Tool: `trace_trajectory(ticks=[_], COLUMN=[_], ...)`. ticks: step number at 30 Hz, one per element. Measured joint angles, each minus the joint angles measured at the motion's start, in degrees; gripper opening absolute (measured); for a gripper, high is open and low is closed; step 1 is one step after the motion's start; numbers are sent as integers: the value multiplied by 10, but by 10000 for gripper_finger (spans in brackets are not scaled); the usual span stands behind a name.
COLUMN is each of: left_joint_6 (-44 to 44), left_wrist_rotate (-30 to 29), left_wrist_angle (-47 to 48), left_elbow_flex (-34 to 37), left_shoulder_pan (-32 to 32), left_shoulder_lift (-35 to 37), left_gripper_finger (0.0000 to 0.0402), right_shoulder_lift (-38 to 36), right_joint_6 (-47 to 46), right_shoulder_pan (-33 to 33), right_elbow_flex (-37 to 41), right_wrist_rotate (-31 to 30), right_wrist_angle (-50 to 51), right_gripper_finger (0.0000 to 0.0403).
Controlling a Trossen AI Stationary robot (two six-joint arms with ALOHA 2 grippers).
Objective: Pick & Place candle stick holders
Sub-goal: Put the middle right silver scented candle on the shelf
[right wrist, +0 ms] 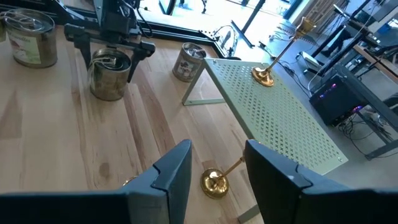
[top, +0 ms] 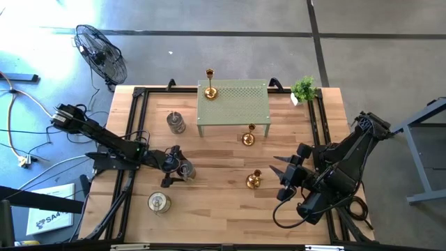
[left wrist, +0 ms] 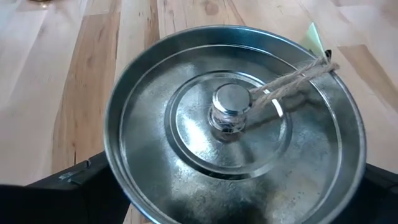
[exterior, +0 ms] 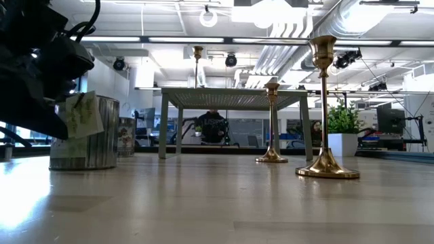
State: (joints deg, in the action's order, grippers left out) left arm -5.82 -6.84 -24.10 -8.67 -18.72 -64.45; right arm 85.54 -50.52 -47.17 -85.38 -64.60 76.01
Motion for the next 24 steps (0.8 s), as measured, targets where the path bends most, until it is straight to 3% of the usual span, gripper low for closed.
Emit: trace_trajectory(ticks=[3,8,16,24], left_joint_6=[0,-2,-2,23], left_wrist_rotate=[2,9,123,174], left_wrist_angle=[0,-1,-24,-29], left_elbow_flex=[0,0,0,0], left_shoulder_pan=[0,21,90,125], left_shoulder_lift=[0,0,0,-5], left_gripper_finger=[356,354,361,359], right_shoulder_lift=[0,0,0,0], right_joint_6=[0,0,-5,18], right_shoulder_pan=[4,14,30,36], right_elbow_flex=[0,0,0,0], right_wrist_rotate=[1,6,21,47], right_wrist_angle=[0,0,-12,-22], right_gripper_finger=[145,145,145,145])
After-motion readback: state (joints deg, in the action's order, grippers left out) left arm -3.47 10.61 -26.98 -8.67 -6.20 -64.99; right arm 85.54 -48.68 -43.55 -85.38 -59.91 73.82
